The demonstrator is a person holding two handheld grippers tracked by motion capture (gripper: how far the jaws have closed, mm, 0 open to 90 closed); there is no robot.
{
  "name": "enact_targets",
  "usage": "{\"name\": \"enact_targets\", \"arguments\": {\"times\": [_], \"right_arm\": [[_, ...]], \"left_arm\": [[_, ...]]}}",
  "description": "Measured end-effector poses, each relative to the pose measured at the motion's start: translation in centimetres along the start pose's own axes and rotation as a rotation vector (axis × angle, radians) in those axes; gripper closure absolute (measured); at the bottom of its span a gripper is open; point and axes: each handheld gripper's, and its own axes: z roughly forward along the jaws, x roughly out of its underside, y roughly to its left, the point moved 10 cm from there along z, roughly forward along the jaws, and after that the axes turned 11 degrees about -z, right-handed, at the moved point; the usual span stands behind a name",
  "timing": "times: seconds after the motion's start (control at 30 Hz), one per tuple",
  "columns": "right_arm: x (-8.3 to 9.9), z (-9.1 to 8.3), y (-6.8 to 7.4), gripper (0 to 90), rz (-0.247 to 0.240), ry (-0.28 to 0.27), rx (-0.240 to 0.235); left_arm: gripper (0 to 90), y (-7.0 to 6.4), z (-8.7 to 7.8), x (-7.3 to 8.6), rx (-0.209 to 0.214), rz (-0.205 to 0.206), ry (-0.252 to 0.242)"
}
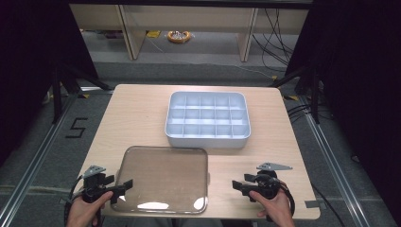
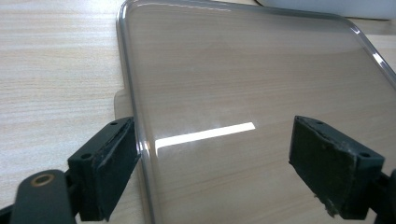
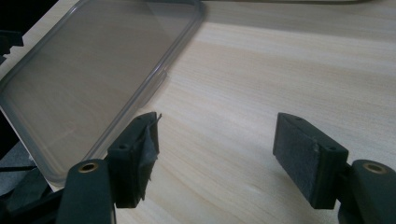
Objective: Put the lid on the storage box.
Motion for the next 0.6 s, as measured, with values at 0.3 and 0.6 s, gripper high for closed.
{"name": "enact_targets", "arguments": {"times": [0.3, 0.6], "right_arm": [[-0.4, -0.1, -0.3, 20.0, -0.005, -0.025, -0.002], [-0.6, -0.1, -0.1, 22.6, -0.016, -0.029, -0.010]], "left_arm": [[15.1, 1.0, -0.3, -0.4, -0.008, -0.022, -0.014], [28.1, 1.7, -0.3, -0.5, 0.006, -0.031, 0.010]]}}
